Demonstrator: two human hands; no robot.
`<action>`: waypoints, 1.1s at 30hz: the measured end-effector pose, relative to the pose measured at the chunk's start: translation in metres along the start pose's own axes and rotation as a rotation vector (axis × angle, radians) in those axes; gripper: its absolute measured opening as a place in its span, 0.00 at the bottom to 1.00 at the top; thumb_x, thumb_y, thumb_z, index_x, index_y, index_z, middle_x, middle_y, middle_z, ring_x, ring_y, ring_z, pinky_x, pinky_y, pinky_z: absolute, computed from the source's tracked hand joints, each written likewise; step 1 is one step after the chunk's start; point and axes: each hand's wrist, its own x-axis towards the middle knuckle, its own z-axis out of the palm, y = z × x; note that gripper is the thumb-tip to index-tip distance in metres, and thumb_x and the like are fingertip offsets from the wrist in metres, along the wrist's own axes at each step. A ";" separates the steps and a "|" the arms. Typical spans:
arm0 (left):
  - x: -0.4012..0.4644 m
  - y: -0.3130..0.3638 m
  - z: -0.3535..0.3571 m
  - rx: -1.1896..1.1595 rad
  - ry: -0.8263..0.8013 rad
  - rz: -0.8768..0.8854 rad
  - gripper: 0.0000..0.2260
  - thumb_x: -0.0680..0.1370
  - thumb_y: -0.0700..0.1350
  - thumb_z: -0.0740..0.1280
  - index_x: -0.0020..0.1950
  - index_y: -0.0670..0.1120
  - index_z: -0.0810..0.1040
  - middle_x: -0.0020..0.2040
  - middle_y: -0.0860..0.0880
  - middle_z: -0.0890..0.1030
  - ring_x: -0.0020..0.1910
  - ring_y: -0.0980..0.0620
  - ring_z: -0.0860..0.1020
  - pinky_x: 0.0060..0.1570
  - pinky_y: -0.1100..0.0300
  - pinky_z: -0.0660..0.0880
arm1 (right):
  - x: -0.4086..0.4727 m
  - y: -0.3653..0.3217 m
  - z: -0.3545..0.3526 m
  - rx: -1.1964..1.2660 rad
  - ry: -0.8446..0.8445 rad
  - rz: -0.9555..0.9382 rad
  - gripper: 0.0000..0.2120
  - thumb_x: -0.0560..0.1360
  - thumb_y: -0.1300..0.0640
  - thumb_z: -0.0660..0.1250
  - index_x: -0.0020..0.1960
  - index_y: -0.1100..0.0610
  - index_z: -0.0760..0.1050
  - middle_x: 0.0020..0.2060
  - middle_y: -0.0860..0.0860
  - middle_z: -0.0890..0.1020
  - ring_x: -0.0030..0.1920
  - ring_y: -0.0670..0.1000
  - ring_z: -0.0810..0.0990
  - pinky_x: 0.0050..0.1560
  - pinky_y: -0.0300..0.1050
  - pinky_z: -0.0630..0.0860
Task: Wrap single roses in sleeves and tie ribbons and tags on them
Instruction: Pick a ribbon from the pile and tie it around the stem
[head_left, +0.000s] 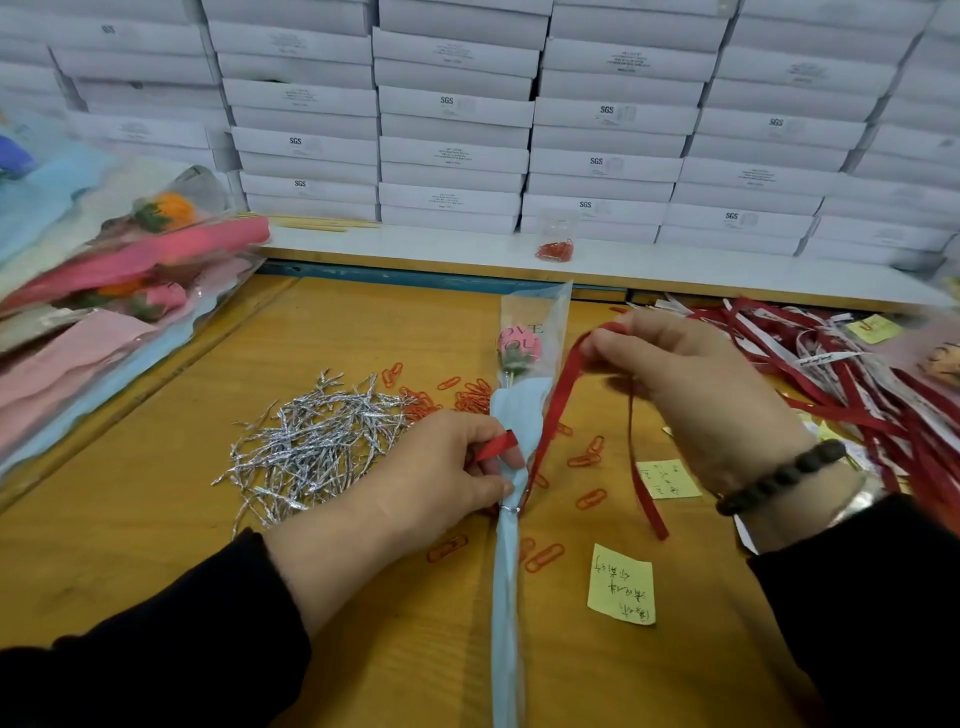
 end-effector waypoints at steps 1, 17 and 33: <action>0.000 0.000 0.000 0.006 -0.001 -0.002 0.08 0.72 0.34 0.70 0.43 0.48 0.79 0.35 0.52 0.74 0.37 0.52 0.74 0.44 0.57 0.75 | 0.003 0.004 -0.003 -0.307 0.187 -0.079 0.03 0.75 0.58 0.64 0.49 0.55 0.75 0.45 0.48 0.81 0.48 0.47 0.79 0.44 0.37 0.75; 0.000 -0.001 0.001 0.008 0.010 0.005 0.08 0.72 0.35 0.70 0.43 0.49 0.79 0.36 0.51 0.76 0.38 0.52 0.76 0.46 0.56 0.76 | 0.001 0.036 0.031 -0.524 -0.120 0.150 0.09 0.73 0.56 0.69 0.41 0.63 0.77 0.29 0.50 0.74 0.28 0.45 0.70 0.27 0.33 0.68; 0.002 -0.004 -0.002 -0.223 0.063 0.040 0.22 0.69 0.32 0.72 0.55 0.53 0.72 0.36 0.41 0.76 0.36 0.50 0.74 0.45 0.50 0.76 | -0.008 0.038 0.045 0.117 -0.124 0.165 0.02 0.77 0.66 0.61 0.46 0.61 0.71 0.25 0.53 0.80 0.22 0.48 0.76 0.23 0.34 0.69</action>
